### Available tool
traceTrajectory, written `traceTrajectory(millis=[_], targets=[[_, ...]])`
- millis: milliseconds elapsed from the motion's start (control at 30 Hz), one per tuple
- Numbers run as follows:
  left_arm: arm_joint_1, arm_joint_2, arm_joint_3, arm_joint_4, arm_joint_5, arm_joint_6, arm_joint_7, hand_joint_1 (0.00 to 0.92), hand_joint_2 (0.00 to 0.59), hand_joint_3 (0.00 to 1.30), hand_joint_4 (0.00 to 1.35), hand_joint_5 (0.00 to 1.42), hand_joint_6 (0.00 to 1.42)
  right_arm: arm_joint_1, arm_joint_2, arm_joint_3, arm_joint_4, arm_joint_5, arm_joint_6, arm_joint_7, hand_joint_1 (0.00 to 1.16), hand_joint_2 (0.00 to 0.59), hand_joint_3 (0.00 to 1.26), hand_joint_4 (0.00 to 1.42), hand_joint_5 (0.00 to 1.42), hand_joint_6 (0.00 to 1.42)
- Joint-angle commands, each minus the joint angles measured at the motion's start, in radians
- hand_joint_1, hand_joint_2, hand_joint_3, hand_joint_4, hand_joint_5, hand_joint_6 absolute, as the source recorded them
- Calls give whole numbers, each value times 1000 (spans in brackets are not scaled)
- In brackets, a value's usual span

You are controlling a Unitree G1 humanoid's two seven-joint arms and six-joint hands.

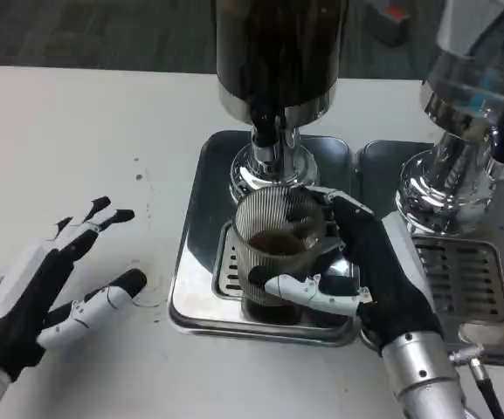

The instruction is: Grasp the cup under the faucet to collect the drink, then remove the cup.

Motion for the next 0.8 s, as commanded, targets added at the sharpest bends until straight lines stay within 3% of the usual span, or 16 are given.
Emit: traceTrajectory(millis=[33, 433, 633, 800], targets=[[46, 47, -2, -58, 71, -1, 58, 0, 116, 189, 0, 124, 0, 13, -3, 0, -64, 4, -12, 7, 949, 222, 418, 563, 654, 813], [227, 113, 12, -289, 240, 77, 153, 0, 89, 62, 0, 44, 0, 52, -23, 17, -131, -19, -11, 29, 958, 227, 419, 563, 654, 813], [313, 118, 10, -402, 368, 156, 237, 0, 88, 6, 0, 0, 0, 74, -27, 18, -153, -10, -13, 47, 959, 227, 419, 563, 654, 813], [372, 119, 9, -434, 396, 186, 279, 0, 91, 0, 0, 0, 0, 94, -34, 30, -178, -11, -22, 67, 960, 227, 417, 563, 654, 813]])
